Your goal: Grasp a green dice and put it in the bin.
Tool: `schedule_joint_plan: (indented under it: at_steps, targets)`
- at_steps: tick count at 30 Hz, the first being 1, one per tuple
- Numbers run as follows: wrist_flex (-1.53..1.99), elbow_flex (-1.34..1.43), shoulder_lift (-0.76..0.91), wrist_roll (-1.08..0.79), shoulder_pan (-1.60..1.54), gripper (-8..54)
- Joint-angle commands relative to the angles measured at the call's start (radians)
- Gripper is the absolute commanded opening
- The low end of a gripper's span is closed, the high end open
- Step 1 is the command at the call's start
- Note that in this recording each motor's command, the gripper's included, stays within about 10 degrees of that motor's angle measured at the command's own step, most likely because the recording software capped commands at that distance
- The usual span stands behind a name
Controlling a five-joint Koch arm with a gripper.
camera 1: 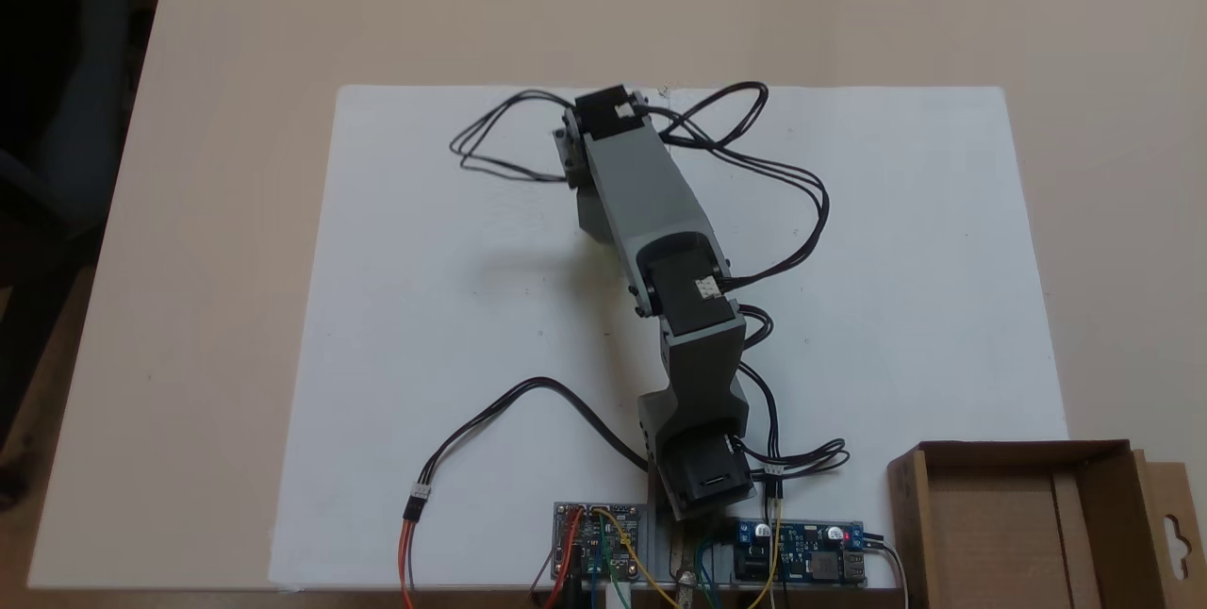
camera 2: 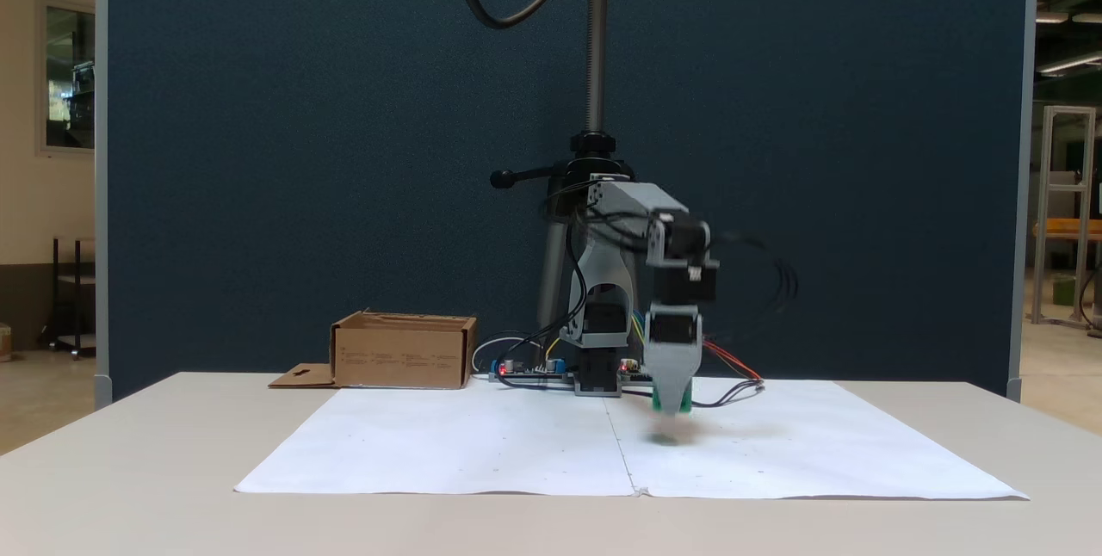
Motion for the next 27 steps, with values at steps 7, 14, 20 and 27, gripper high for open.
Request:
schedule_joint_plan:
  at_steps: [7, 14, 20, 27]
  targets:
    - [0.483, -0.573, 0.020, 0.055, 0.014, 11.5]
    - [0.552, -0.675, 0.018, 0.034, 0.029, 11.5]
    - [0.552, -0.672, 0.021, -0.058, 0.166, 11.5]
    - [0.545, -0.670, 0.069, -0.252, 0.558, 11.5]
